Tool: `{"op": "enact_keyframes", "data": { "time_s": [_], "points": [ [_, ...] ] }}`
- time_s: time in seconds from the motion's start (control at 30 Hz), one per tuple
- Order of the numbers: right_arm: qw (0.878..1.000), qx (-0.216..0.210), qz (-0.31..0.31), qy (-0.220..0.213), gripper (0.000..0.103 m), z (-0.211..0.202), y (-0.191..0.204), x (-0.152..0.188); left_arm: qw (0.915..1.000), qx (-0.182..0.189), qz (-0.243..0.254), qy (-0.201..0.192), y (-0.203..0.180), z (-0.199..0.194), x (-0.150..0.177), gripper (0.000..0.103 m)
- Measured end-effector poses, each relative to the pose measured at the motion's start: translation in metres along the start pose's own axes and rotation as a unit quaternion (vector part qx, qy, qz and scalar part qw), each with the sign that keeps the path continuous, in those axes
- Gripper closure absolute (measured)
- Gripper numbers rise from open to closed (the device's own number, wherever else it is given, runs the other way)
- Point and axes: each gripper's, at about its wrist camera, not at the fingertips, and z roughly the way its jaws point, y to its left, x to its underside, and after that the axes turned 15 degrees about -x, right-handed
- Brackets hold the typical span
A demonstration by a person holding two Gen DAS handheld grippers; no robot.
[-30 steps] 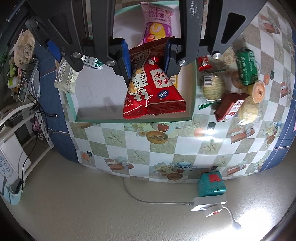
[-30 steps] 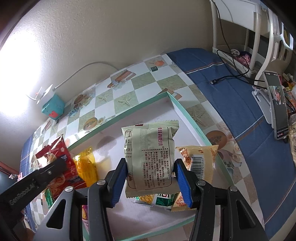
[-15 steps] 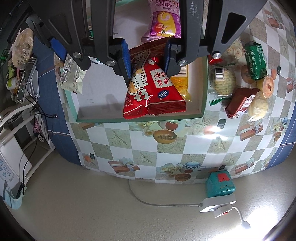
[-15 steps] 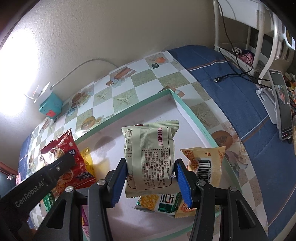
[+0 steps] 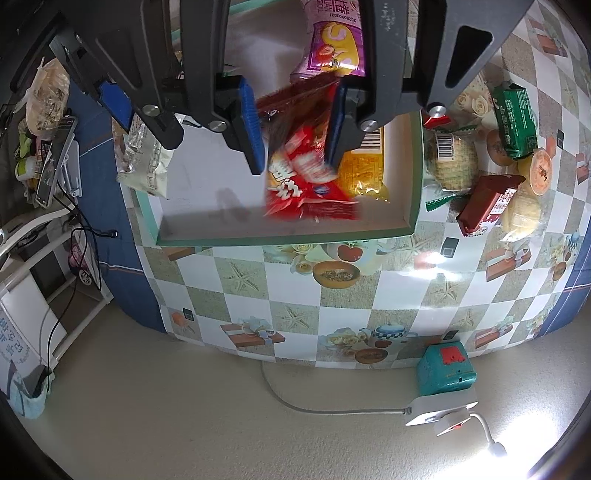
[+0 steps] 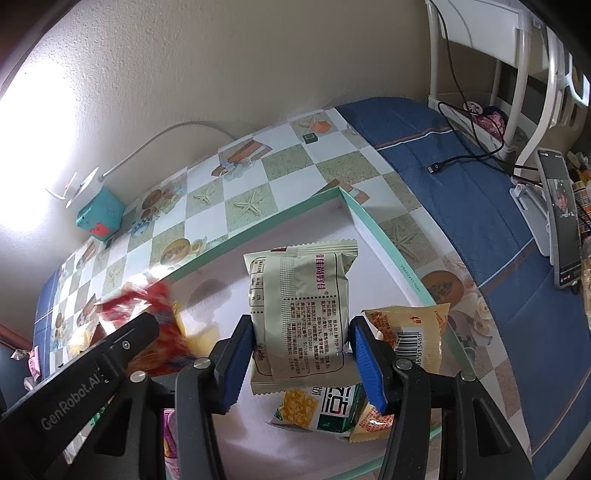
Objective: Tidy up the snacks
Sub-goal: 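Open both tools to drop the red and white bags into the tray, then withdraw both open tools from the tray toward the remaining snacks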
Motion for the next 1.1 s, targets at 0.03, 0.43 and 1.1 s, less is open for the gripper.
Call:
{"op": "enact_keyframes", "data": {
  "time_s": [0.03,0.43,1.1],
  "points": [
    [1.000,0.001,0.000,-0.001,0.046,-0.001,0.001,0.000,1.0000,-0.002,-0.001,0.000,0.000,-0.001,0.000,0.061],
    [1.000,0.027,-0.015,-0.002,0.033,-0.010,0.008,-0.002,0.9992,-0.025,-0.030,0.009,0.030,-0.013,-0.006,0.035],
    [0.998,0.043,-0.045,-0.009,0.000,-0.025,0.041,0.013,0.9841,-0.113,-0.135,0.024,0.156,-0.023,-0.006,0.016]
  ]
}}
